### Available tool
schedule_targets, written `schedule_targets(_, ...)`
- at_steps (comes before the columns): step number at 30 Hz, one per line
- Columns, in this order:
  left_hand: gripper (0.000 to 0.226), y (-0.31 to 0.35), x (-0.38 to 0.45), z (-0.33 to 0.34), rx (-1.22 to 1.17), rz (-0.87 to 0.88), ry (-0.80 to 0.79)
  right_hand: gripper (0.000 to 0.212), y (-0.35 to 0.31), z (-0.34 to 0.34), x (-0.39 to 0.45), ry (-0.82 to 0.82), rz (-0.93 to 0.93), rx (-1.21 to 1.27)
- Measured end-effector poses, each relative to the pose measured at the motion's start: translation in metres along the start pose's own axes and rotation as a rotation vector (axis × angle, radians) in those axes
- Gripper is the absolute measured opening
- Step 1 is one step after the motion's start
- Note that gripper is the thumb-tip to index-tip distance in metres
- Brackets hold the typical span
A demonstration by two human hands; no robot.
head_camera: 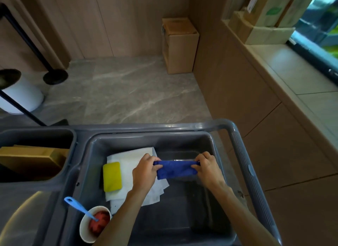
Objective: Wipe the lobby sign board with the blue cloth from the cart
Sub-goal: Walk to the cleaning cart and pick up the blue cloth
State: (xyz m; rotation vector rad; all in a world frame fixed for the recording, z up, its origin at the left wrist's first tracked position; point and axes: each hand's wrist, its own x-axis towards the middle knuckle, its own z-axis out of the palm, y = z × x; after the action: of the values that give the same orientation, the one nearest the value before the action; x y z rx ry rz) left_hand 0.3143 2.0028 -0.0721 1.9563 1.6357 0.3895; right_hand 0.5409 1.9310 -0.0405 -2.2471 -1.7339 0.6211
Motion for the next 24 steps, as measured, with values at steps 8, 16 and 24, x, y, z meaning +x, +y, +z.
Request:
schedule_targets(8,0.008,0.036,-0.005,-0.057,-0.062,0.122,0.119,0.005,-0.026,-0.064,-0.004,0.127,-0.017,0.205)
schedule_targets(16,0.009,0.08,-0.005,-0.114,-0.213,0.181,0.266,0.005,-0.06,-0.131,-0.005,0.266,-0.13,0.277)
schedule_targets(24,0.023,0.106,-0.008,-0.175,-0.252,0.24,0.326,0.008,-0.094,-0.178,-0.01,0.346,-0.24,0.212)
